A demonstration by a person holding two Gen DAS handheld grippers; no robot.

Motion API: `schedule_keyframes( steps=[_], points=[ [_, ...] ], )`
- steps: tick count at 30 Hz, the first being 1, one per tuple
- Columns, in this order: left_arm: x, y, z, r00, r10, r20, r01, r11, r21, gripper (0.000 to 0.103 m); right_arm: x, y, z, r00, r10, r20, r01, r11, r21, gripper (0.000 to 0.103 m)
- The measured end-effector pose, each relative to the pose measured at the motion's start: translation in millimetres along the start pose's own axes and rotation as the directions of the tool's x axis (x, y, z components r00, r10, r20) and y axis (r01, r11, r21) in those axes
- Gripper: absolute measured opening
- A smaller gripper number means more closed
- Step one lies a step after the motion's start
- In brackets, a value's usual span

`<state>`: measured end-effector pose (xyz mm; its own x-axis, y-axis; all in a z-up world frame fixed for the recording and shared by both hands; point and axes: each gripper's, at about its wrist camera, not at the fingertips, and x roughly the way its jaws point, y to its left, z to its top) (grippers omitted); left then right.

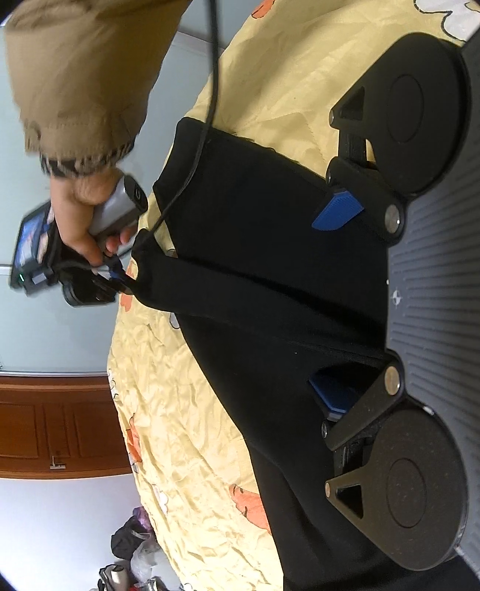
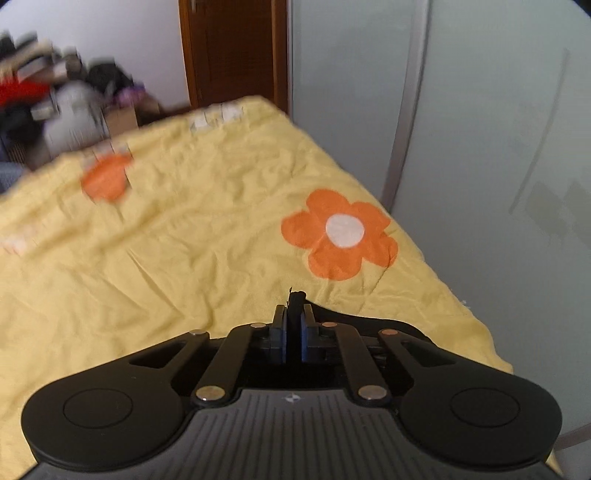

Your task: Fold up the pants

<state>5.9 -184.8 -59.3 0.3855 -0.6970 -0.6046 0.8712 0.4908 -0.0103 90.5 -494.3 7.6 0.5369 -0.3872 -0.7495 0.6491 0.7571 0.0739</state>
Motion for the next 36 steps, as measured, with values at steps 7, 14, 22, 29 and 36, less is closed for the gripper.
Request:
schedule_keyframes(
  steps=[7, 14, 22, 29, 36],
  points=[
    [0, 3, 7, 1.0, -0.001, 0.002, 0.001, 0.999, -0.053, 0.04, -68, -57, -14, 0.978, 0.131, 0.16, -0.156, 0.976, 0.154, 0.006],
    [0, 12, 15, 1.0, 0.019, -0.023, -0.023, 0.985, -0.174, 0.005, -108, -121, -37, 0.956, 0.173, 0.237, -0.232, 0.94, 0.25, 0.006],
    [-20, -9, 15, 0.999, 0.044, 0.009, -0.043, 0.991, -0.125, 0.003, -117, -176, -73, 0.943, 0.199, 0.267, -0.292, 0.88, 0.374, 0.006],
    [-33, -16, 9, 1.0, 0.015, 0.0, -0.015, 0.995, -0.099, 0.003, -110, -215, -126, 0.955, 0.189, 0.228, -0.278, 0.837, 0.471, 0.006],
    [-38, -24, 3, 1.0, 0.016, -0.017, -0.017, 0.998, -0.065, 0.003, -109, -232, -160, 0.96, 0.171, 0.22, -0.264, 0.811, 0.522, 0.006]
  ],
)
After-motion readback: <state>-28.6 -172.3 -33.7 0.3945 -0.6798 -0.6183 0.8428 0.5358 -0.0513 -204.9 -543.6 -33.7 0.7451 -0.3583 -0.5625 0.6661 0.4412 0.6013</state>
